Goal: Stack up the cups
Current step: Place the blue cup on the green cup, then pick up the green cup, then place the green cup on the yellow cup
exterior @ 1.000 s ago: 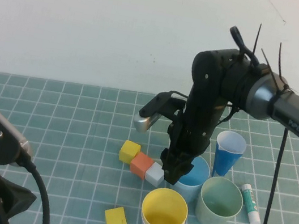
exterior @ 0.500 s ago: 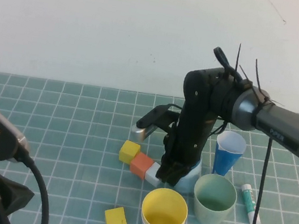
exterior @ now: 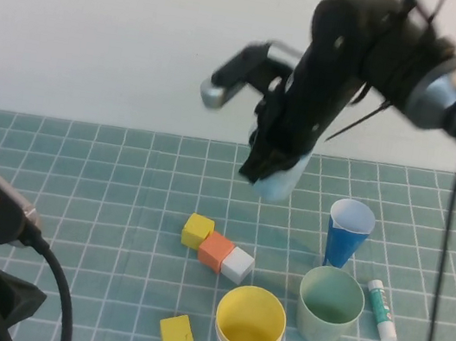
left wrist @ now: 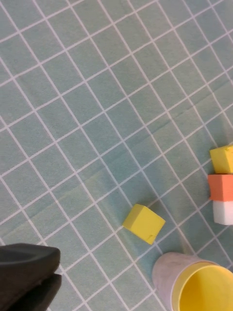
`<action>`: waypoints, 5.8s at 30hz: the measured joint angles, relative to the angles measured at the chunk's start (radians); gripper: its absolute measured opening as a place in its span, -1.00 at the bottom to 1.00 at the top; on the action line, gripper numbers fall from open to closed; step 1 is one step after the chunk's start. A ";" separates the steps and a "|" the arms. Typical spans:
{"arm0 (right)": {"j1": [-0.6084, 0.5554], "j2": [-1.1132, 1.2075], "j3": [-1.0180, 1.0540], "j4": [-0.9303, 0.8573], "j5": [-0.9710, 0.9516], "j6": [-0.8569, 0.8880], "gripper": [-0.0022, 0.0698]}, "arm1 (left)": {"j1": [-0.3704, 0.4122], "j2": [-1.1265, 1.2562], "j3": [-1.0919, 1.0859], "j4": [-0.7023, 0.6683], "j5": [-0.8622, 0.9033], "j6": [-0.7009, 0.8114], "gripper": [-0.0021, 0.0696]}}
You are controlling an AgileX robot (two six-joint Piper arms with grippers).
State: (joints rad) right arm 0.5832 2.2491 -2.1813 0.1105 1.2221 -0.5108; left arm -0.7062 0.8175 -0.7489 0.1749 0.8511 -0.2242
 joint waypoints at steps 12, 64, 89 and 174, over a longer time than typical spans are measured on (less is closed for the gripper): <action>0.170 -0.311 0.413 -0.012 -0.020 0.005 -0.86 | 0.000 0.000 0.000 0.042 0.018 -0.010 -0.95; 0.011 -0.342 0.770 -0.104 -0.357 0.158 -0.86 | 0.000 0.000 0.000 0.069 0.033 -0.089 -0.95; 0.003 -0.413 0.770 -0.092 -0.242 0.221 -0.04 | 0.000 0.000 0.000 0.070 0.071 -0.101 -0.95; 0.034 -0.391 0.755 0.080 -0.278 0.017 -0.23 | 0.000 -0.003 0.000 0.115 0.027 -0.174 -0.95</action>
State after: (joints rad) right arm 0.6173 1.8579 -1.4263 0.1908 0.9443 -0.4936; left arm -0.7062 0.8145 -0.7489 0.2901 0.8782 -0.3983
